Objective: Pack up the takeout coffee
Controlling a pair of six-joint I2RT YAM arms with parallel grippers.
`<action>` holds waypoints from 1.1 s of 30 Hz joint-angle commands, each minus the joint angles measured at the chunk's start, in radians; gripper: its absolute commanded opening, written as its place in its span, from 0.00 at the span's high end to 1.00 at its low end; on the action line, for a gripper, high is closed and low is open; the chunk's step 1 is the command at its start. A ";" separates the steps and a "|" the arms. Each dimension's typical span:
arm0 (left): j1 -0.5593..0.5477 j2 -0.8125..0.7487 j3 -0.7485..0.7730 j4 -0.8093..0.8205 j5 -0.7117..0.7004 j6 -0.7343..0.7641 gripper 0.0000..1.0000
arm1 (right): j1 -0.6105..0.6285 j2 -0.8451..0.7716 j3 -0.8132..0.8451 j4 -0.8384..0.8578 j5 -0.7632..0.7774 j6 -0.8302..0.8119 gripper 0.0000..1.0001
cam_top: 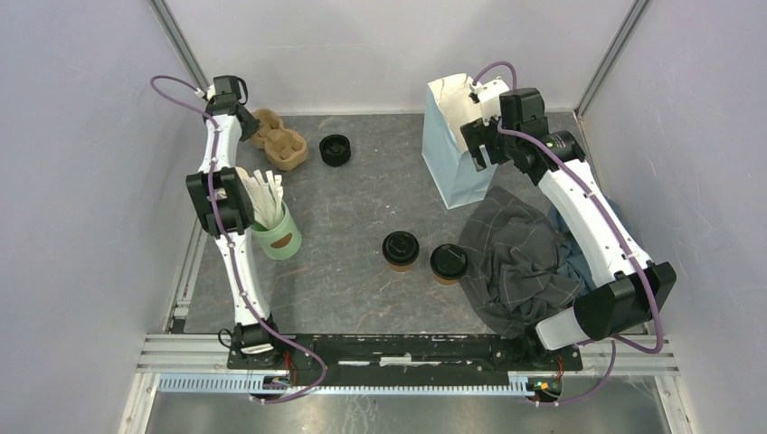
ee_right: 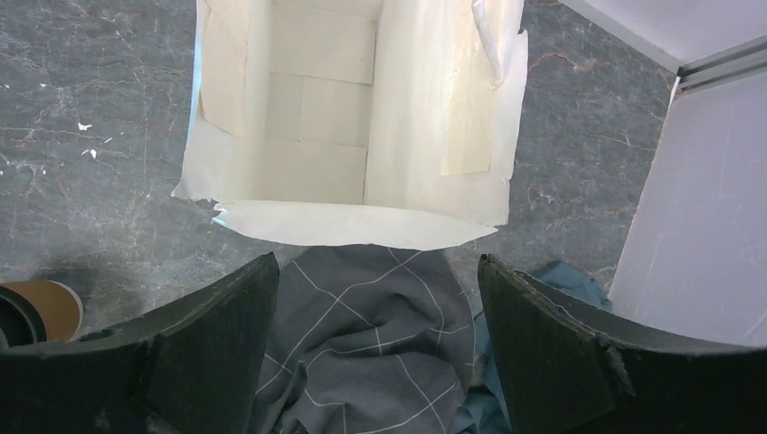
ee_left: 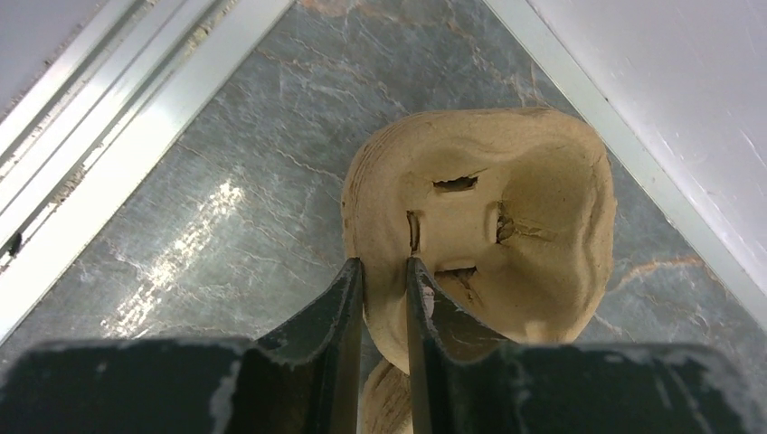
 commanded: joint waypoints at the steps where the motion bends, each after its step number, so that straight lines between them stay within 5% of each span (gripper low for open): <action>1: 0.006 -0.106 -0.004 0.001 0.085 -0.047 0.98 | -0.005 -0.027 -0.007 0.046 -0.009 0.005 0.12; 17: 0.041 -0.081 0.040 -0.169 0.185 -0.042 0.97 | -0.005 -0.036 -0.021 0.051 -0.042 0.011 0.12; 25: 0.032 -0.100 0.059 -0.167 0.214 0.040 0.47 | -0.007 -0.033 -0.022 0.053 -0.063 0.020 0.12; 29: 0.023 -0.151 0.011 -0.181 0.171 0.053 0.38 | -0.007 -0.025 -0.022 0.055 -0.100 0.036 0.13; 33: 0.016 -0.167 0.002 -0.294 0.171 -0.003 0.45 | -0.005 -0.022 -0.037 0.059 -0.132 0.052 0.13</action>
